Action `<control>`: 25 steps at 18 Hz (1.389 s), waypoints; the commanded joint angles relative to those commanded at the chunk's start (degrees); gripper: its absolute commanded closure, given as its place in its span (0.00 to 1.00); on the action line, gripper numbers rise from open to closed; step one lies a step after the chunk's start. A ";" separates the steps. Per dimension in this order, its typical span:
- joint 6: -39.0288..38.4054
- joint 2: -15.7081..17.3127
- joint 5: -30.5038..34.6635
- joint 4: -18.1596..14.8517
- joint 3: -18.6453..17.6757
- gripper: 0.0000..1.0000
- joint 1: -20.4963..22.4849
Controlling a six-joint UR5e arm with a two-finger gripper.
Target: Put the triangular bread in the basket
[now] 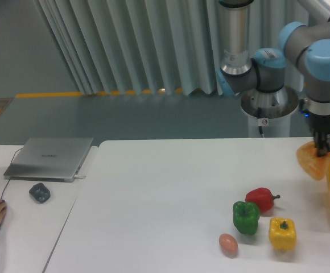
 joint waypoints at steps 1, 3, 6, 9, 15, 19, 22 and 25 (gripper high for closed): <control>2.28 -0.09 0.00 0.18 0.09 0.83 1.14; 6.42 -0.88 0.00 3.41 0.00 0.83 3.51; 8.72 -3.07 0.00 6.85 -0.09 0.81 6.33; 16.53 -5.27 -0.17 10.11 -0.09 0.81 9.67; 22.51 -7.12 -0.26 11.16 -0.53 0.77 13.27; 23.05 -7.47 -0.26 11.43 -0.62 0.64 13.63; 23.05 -7.47 -0.26 11.43 -0.53 0.00 13.72; 22.35 -7.30 -0.35 11.43 -0.62 0.00 13.19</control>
